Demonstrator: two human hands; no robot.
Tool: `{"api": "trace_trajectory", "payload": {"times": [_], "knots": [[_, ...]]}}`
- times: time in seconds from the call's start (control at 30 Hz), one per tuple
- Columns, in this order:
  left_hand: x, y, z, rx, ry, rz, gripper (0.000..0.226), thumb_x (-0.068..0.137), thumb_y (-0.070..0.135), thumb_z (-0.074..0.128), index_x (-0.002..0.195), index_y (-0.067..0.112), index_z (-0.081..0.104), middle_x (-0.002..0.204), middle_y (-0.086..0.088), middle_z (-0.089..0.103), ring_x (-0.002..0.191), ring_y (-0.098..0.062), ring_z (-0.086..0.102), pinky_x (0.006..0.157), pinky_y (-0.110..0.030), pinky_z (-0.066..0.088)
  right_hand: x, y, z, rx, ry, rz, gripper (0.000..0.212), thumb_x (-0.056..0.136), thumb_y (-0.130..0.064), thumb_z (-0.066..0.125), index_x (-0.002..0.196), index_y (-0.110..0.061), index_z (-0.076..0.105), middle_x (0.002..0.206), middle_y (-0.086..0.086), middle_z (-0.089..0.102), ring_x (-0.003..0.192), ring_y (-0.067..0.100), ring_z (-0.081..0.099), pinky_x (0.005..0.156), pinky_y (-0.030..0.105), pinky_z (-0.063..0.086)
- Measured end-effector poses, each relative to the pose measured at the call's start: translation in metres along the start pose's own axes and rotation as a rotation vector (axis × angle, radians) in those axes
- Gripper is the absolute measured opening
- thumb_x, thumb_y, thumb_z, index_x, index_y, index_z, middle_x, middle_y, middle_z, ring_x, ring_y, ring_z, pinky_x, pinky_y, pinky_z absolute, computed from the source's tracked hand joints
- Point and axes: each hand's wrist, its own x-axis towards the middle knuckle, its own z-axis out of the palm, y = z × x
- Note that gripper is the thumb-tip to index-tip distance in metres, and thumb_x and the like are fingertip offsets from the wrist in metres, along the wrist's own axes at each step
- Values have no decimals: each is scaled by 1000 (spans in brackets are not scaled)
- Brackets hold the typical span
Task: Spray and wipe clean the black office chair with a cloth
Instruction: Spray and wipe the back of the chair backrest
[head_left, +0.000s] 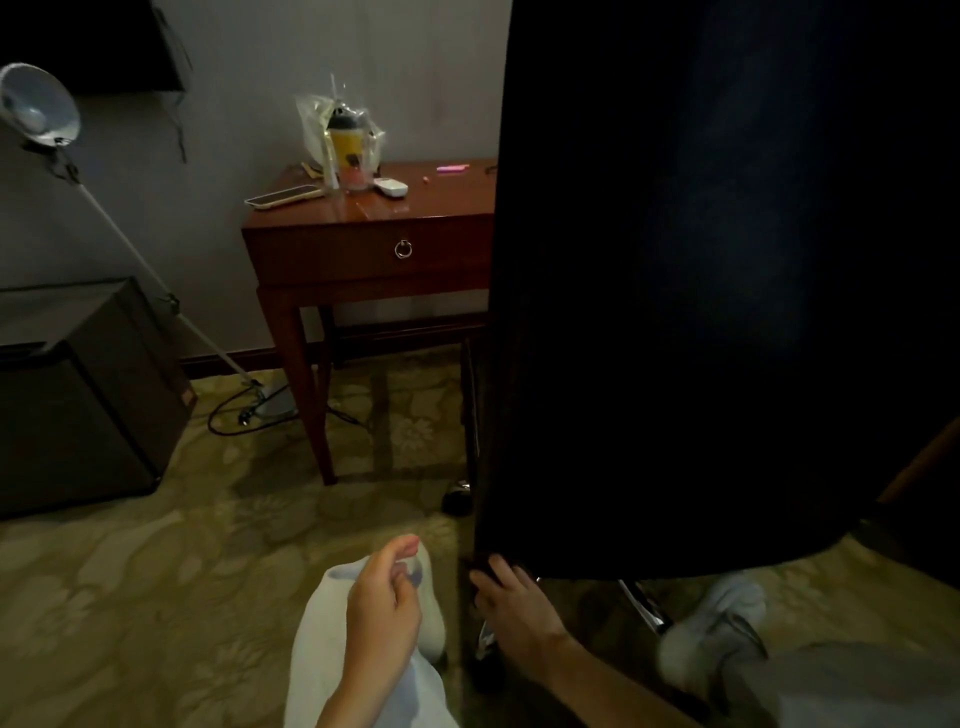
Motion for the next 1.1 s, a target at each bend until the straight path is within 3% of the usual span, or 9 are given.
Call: {"api": "trace_trajectory", "payload": {"times": [0.1, 0.17, 0.27, 0.37, 0.5, 0.67, 0.87, 1.0, 1.1], "knots": [[5, 15, -6, 9, 17, 77, 42, 92, -5, 42, 115, 27, 55, 119, 4, 57, 114, -12, 53, 92, -23, 43, -5, 13, -27, 60, 355, 133, 33, 80, -41, 66, 112, -34, 66, 126, -12, 57, 140, 23, 14, 104, 24, 36], [7, 39, -9, 22, 77, 150, 42, 90, -6, 44, 112, 30, 53, 118, 3, 56, 111, -12, 53, 95, -29, 45, -12, 37, -77, 103, 734, 113, 24, 65, -34, 74, 89, -29, 74, 108, -9, 64, 119, 24, 35, 92, 30, 50], [8, 96, -12, -10, 166, 292, 37, 92, -1, 46, 111, 30, 54, 116, 3, 56, 106, -10, 55, 91, -30, 46, -37, 82, -200, 151, 1239, 79, 30, 83, -11, 46, 100, -14, 70, 123, 7, 55, 111, 34, 35, 104, 35, 32], [6, 170, -18, -84, 258, 454, 33, 93, 7, 50, 121, 22, 55, 116, 4, 52, 97, -4, 55, 84, -27, 48, -58, 118, -311, 75, 1539, 75, 25, 84, -3, 52, 102, -8, 69, 121, 13, 61, 113, 34, 34, 104, 37, 32], [8, 261, -31, -129, 401, 699, 37, 92, 18, 55, 128, 13, 48, 118, -2, 49, 89, -11, 59, 71, -27, 52, -60, 142, -386, -93, 1479, 45, 17, 81, -12, 63, 96, -10, 70, 119, 9, 62, 115, 31, 34, 90, 41, 41], [11, 311, -27, 6, 485, 852, 34, 95, 19, 47, 126, 6, 48, 122, -15, 49, 84, -26, 61, 72, -37, 52, -89, 180, -381, -242, 1392, 12, 19, 83, -8, 56, 98, -10, 68, 118, 11, 61, 109, 34, 40, 93, 39, 41], [14, 312, -23, 82, 550, 838, 34, 96, 17, 47, 127, 4, 48, 118, -19, 53, 98, -32, 53, 74, -31, 36, -160, 243, -352, -25, 1513, 316, 30, 86, -5, 49, 110, -13, 66, 125, 12, 56, 104, 33, 39, 98, 35, 38], [45, 296, -28, 45, 465, 835, 40, 95, 35, 46, 134, 27, 42, 124, -8, 49, 108, -29, 51, 83, -41, 44, -216, 304, -311, 156, 1517, 609, 47, 80, 3, 45, 120, -19, 59, 132, 8, 47, 115, 30, 39, 103, 28, 28], [96, 262, -21, 33, 491, 739, 44, 89, 58, 43, 131, 48, 39, 119, 0, 54, 102, -27, 57, 78, -47, 49, -247, 349, -277, 297, 1546, 800, 49, 83, 3, 42, 124, -19, 54, 134, 8, 45, 121, 26, 36, 100, 10, 19]]}}
